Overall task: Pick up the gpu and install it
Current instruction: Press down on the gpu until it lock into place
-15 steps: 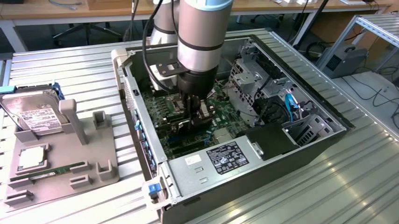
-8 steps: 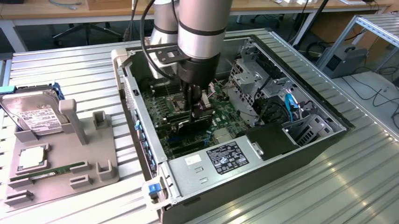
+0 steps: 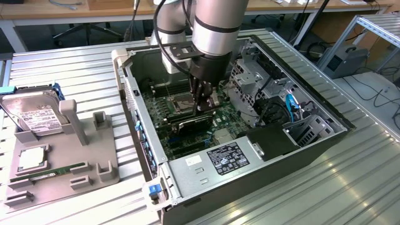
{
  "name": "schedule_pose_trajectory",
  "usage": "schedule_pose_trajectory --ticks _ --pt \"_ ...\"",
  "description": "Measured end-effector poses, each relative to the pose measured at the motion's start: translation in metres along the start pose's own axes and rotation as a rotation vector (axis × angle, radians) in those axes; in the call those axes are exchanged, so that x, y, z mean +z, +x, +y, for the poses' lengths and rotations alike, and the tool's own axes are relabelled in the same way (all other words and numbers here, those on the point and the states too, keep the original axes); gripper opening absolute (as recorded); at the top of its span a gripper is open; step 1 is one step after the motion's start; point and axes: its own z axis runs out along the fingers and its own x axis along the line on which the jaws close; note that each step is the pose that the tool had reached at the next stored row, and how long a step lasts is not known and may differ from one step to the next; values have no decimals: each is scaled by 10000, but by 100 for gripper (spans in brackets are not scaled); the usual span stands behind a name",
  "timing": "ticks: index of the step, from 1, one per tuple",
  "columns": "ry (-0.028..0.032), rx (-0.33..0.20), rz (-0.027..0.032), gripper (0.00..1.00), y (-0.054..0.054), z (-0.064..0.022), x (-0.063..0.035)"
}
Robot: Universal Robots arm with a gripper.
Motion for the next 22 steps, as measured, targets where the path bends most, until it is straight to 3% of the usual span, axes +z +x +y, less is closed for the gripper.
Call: schedule_pose_trajectory --ticks 2,4,12,22 --pt "-5 1 2 11 -2 5 1" --pt "-6 0 2 11 -4 73 9" --pt "-5 2 1 11 -17 469 102" --pt "-6 -1 4 11 -18 559 206"
